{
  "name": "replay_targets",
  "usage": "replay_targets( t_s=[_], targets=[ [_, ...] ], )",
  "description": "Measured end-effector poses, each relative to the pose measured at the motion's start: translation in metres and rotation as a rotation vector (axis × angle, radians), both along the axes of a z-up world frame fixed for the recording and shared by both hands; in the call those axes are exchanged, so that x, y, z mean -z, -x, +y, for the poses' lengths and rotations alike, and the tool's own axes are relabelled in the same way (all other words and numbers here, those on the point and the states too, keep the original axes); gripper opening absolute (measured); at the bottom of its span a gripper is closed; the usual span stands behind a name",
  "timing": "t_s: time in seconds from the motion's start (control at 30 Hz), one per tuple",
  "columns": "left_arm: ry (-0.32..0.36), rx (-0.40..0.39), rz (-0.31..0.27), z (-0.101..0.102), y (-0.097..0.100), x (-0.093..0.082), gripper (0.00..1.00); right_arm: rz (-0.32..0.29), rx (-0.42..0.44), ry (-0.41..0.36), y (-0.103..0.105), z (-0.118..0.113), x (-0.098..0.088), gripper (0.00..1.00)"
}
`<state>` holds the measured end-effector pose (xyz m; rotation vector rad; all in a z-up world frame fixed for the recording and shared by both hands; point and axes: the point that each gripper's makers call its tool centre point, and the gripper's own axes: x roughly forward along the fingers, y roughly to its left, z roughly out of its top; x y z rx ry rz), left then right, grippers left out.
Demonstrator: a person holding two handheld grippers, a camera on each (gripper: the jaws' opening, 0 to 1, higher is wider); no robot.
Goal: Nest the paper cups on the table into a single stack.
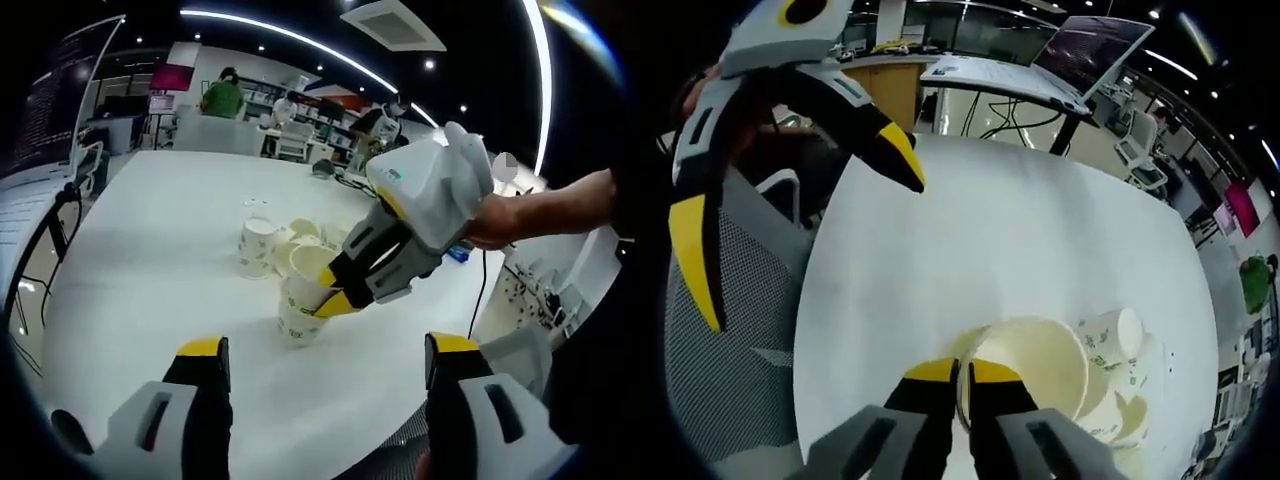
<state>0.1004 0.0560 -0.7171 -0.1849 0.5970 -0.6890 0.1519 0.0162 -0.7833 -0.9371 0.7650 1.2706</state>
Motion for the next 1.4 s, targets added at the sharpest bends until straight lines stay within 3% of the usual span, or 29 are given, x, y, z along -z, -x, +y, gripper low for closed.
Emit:
replay_targets(
  t_s=[0.43, 0.87, 1.2, 1.4],
  targets=[
    [-0.005, 0.007, 0.001, 0.001, -0.002, 0.002, 0.78, -0.006, 0.007, -0.005, -0.002, -0.001, 0.001, 0.03],
    [-0.008, 0.017, -0.006, -0.005, -0.001, -0.002, 0.78, -0.01, 0.043, -0.036, -0.005, -0.003, -0.007, 0.12],
    [-0.016, 0.038, -0.011, -0.011, -0.001, -0.005, 0.78, -0.02, 0.101, -0.116, -0.01, -0.007, -0.034, 0.19],
    [-0.021, 0.045, -0.015, -0.011, -0.002, -0.004, 0.78, -0.016, 0.149, -0.165, -0.016, -0.015, -0.04, 0.22]
  ],
)
